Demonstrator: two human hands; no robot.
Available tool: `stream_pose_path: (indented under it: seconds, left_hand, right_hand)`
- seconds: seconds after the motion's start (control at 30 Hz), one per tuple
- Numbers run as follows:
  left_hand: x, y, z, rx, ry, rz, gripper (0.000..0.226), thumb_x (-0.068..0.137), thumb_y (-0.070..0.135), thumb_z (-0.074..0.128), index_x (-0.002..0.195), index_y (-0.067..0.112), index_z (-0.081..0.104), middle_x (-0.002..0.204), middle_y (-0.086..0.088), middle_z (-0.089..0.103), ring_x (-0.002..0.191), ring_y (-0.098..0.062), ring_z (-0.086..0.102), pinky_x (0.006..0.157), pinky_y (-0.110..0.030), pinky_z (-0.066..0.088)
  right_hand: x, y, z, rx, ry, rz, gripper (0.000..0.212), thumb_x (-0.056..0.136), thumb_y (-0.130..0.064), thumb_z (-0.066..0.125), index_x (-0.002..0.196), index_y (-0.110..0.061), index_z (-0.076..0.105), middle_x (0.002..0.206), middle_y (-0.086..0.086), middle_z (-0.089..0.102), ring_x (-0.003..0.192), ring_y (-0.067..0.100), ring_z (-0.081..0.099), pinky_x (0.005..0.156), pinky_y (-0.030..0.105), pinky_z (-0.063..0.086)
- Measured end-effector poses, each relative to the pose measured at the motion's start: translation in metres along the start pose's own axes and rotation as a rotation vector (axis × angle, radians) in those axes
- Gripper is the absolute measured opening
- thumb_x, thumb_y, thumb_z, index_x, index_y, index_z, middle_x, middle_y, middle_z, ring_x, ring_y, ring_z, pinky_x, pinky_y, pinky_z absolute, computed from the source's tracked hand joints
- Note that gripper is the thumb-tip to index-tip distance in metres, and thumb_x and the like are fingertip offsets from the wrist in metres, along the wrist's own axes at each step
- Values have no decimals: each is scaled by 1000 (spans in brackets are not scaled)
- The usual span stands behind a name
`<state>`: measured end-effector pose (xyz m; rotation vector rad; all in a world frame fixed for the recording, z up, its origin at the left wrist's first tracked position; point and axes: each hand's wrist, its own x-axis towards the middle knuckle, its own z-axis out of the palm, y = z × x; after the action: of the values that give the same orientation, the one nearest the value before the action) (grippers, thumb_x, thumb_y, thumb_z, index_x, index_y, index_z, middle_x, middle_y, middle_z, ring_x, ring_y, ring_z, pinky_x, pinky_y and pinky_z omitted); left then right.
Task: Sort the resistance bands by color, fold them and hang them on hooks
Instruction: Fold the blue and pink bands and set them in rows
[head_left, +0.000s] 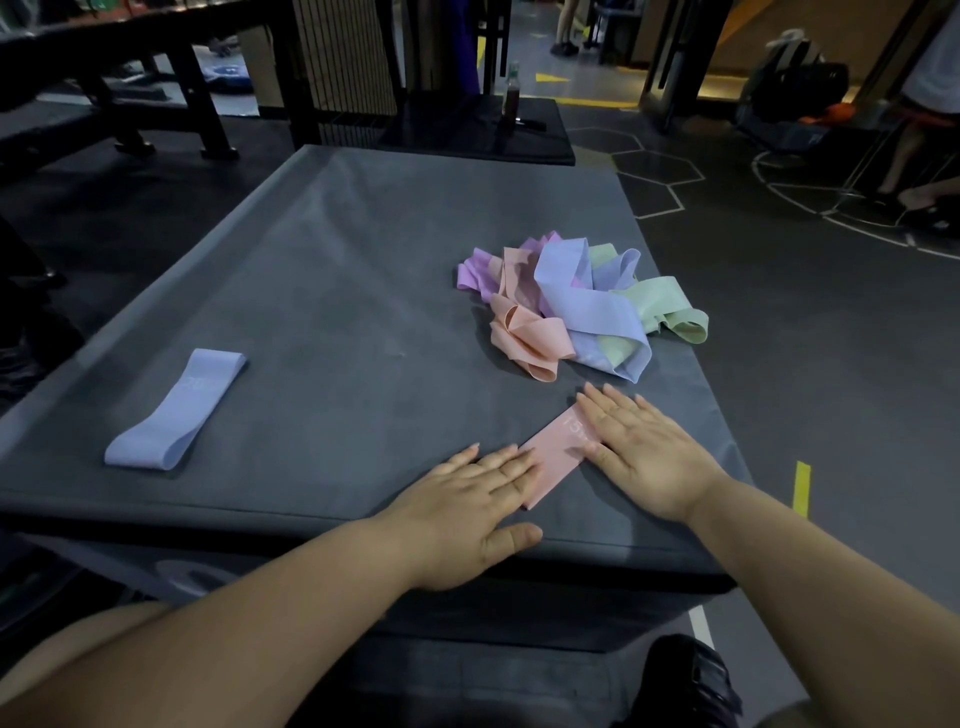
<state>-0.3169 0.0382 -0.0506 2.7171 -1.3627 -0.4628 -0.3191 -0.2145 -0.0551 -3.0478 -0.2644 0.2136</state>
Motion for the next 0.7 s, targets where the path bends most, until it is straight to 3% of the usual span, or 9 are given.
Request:
stream_pose_path:
  seconds: [0.1,0.17,0.23,0.3,0.37,0.43,0.53,0.6,0.7]
  left_hand:
    - [2,0,-1,-94,70,-15,59,103,50,19,155,27,5,160,18,-2,146,2,-9,118,-24,-10]
    - [6,0,-3,-190,161,-39,52,104,46,22,152,28,28,158,17,20,146,0,10,119,-23,3]
    - [11,2,-5,-260,323,-57,52,101,48,25,133,26,59,139,13,55,132,-7,43,113,-28,28]
    - [17,4,-6,-259,453,-63,54,94,48,28,102,22,74,106,7,72,103,-15,59,92,-37,47]
    - [23,4,-5,-235,498,-117,41,91,44,38,85,21,72,85,5,70,87,-15,57,77,-39,48]
    - [26,5,-4,-228,534,-135,21,87,35,53,84,21,68,83,6,67,84,-16,55,73,-39,49]
    - [29,5,3,-220,489,-94,36,85,28,49,116,21,66,121,4,65,112,-19,56,95,-38,47]
    - [29,6,3,-172,363,-96,56,90,30,31,143,22,46,151,5,42,139,-16,36,114,-33,26]
    - [26,6,2,-69,238,-96,54,101,29,20,155,20,18,162,8,12,149,-12,8,120,-29,4]
  right_hand:
    - [-1,-1,-1,-4,5,1,117,58,-84,-33,157,-28,-2,162,-14,-8,146,0,-12,117,23,-12]
    - [-2,-3,-1,-2,5,4,118,58,-84,-33,157,-28,-2,162,-14,-9,148,3,-11,117,23,-12]
    - [-2,-2,0,-12,15,5,118,59,-84,-33,157,-27,0,160,-14,-13,148,5,-13,119,25,-11]
    - [0,-1,0,-49,38,-7,115,63,-83,-31,157,-24,2,158,-13,-17,148,7,-17,122,29,-7]
    - [2,0,0,-85,57,-32,112,69,-81,-28,157,-20,5,159,-10,-17,148,9,-19,123,33,-3]
    - [3,1,0,-68,54,-32,111,70,-81,-26,157,-20,5,160,-9,-14,146,7,-19,122,30,-6]
    - [2,0,0,-43,24,-12,114,64,-83,-29,157,-24,2,161,-10,-11,143,1,-17,118,25,-11]
    - [3,1,0,-28,21,-3,114,63,-84,-27,157,-25,2,163,-9,-7,147,3,-13,118,25,-10]
    - [3,1,-1,-7,28,-3,112,64,-86,-24,157,-27,2,164,-9,-2,150,8,-7,121,28,-6]
